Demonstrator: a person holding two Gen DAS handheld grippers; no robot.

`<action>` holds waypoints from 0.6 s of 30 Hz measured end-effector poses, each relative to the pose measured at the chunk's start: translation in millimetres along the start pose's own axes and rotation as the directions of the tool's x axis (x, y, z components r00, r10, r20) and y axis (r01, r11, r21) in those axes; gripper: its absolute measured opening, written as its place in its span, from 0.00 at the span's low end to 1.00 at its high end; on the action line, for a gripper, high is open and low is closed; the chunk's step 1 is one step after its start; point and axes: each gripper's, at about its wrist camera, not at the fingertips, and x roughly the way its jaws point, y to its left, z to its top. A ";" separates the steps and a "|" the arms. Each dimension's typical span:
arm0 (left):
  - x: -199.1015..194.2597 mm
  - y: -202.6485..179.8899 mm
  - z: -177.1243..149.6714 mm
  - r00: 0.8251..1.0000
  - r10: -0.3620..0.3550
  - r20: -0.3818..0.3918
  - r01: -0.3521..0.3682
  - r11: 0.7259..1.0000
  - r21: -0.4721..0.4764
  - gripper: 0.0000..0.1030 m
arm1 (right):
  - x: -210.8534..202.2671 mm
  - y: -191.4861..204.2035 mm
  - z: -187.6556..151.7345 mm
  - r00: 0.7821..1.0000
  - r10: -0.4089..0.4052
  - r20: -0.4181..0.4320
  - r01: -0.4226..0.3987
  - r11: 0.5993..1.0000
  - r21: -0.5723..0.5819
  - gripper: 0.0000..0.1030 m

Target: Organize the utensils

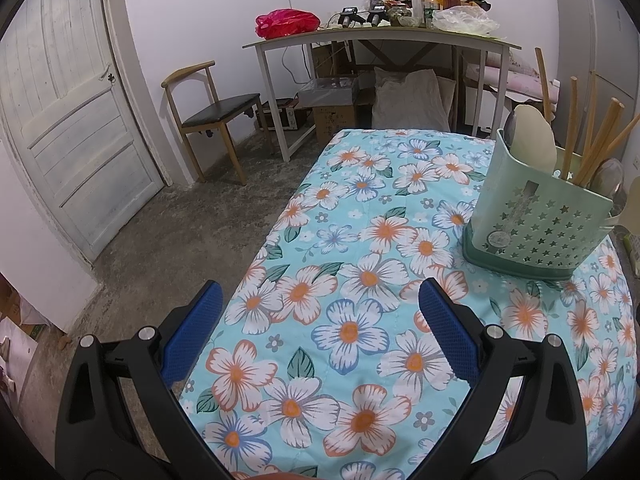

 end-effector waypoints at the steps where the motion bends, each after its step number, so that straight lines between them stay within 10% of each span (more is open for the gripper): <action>1: 0.1 0.1 0.3 1.000 0.000 -0.001 0.000 1.000 -0.001 0.92 | 0.0 -0.1 0.0 1.000 0.000 -0.001 0.000 1.000 0.000 0.88; 18: 0.0 -0.7 -0.2 1.000 -0.001 -0.002 0.001 1.000 0.001 0.92 | -1.4 1.4 1.0 1.000 0.003 0.001 -0.003 1.000 -0.002 0.88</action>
